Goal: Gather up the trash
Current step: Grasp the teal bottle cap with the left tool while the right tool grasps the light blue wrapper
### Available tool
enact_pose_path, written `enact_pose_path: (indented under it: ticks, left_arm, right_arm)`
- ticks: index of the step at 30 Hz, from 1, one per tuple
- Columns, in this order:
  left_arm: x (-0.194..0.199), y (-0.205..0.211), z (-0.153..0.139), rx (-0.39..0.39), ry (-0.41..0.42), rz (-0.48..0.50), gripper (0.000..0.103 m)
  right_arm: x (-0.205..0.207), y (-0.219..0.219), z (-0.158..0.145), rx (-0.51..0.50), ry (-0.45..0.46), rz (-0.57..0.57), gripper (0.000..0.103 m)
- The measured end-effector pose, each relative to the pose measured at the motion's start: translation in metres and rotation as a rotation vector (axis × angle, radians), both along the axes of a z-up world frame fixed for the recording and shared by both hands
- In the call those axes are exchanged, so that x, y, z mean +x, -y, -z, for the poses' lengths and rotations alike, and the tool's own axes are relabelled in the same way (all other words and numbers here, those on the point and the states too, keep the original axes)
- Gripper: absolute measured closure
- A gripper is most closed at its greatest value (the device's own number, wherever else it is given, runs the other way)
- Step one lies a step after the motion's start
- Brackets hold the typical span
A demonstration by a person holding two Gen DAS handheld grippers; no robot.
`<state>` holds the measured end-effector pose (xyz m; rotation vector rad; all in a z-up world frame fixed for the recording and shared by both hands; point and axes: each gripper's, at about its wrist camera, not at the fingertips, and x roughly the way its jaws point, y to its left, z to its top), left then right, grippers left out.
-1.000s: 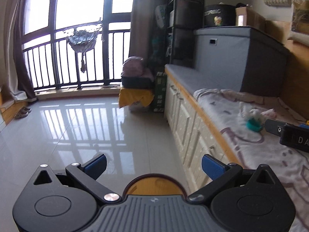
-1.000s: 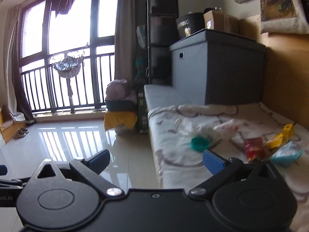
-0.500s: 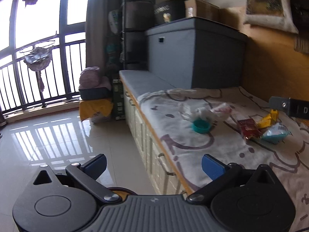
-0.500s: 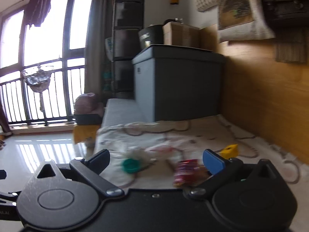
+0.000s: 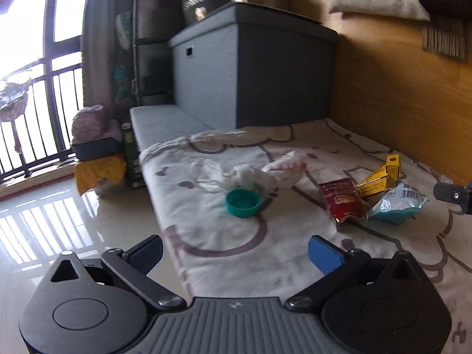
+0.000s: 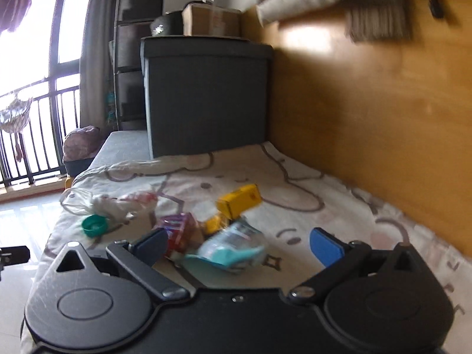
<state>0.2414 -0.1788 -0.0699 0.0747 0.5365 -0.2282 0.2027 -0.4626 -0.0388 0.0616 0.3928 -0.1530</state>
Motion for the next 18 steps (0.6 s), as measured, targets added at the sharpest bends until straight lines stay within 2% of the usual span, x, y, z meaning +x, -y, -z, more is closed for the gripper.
enact_pose_path:
  ticks: [9, 11, 15, 16, 18]
  left_arm:
    - [0.055, 0.031, 0.017, 0.027, -0.056, 0.046, 0.000]
    - [0.067, 0.035, 0.021, 0.031, -0.079, 0.031, 0.000]
    - [0.089, 0.037, 0.032, 0.035, -0.109, -0.005, 0.000]
    - [0.093, 0.036, 0.035, 0.030, -0.116, -0.011, 0.000]
    - [0.100, 0.033, 0.041, 0.014, -0.132, -0.020, 0.000]
  right_arm:
    - [0.041, 0.044, 0.017, 0.136, -0.011, -0.052, 0.000]
    - [0.054, 0.049, 0.017, 0.176, -0.014, -0.072, 0.010]
    - [0.078, 0.059, 0.026, 0.259, -0.039, -0.094, 0.038]
    - [0.082, 0.061, 0.029, 0.274, -0.054, -0.088, 0.049]
    - [0.086, 0.063, 0.038, 0.309, -0.094, -0.099, 0.058]
